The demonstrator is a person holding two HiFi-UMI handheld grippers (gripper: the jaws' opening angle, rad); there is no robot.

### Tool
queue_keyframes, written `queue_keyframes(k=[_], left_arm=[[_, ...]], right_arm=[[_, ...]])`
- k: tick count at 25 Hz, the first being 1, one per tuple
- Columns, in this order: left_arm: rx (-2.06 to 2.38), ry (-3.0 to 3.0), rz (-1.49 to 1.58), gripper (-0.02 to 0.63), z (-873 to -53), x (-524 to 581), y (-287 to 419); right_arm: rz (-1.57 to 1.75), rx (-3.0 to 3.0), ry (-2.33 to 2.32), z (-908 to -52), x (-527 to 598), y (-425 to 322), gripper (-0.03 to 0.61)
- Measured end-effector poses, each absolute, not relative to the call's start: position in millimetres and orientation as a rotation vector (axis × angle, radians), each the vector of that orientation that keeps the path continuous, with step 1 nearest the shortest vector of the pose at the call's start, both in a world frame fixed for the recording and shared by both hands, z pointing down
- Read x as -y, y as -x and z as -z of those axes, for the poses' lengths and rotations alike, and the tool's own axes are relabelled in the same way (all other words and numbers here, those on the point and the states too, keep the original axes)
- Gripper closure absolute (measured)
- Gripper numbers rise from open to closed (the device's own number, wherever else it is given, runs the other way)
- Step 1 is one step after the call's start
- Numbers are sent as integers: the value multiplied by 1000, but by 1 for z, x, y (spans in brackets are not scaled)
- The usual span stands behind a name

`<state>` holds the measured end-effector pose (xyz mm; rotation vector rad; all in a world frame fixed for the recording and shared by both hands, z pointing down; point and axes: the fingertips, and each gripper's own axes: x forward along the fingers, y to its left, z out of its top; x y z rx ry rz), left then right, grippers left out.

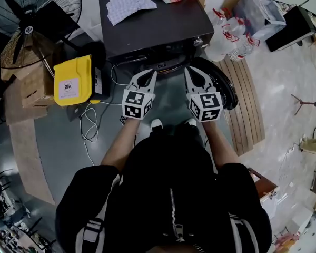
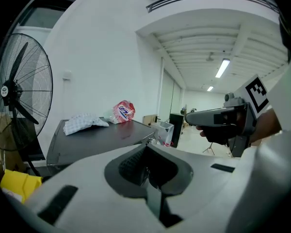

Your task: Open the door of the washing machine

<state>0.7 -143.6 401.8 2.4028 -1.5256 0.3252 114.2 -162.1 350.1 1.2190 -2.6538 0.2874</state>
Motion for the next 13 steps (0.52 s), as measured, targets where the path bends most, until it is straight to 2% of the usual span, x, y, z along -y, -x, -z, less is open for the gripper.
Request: queue_keyframes(k=[13], left_arm=[[1528, -2407, -325, 609, -402, 147, -5]], right_arm=[[-291, 2647, -1195, -358, 164, -120, 577]])
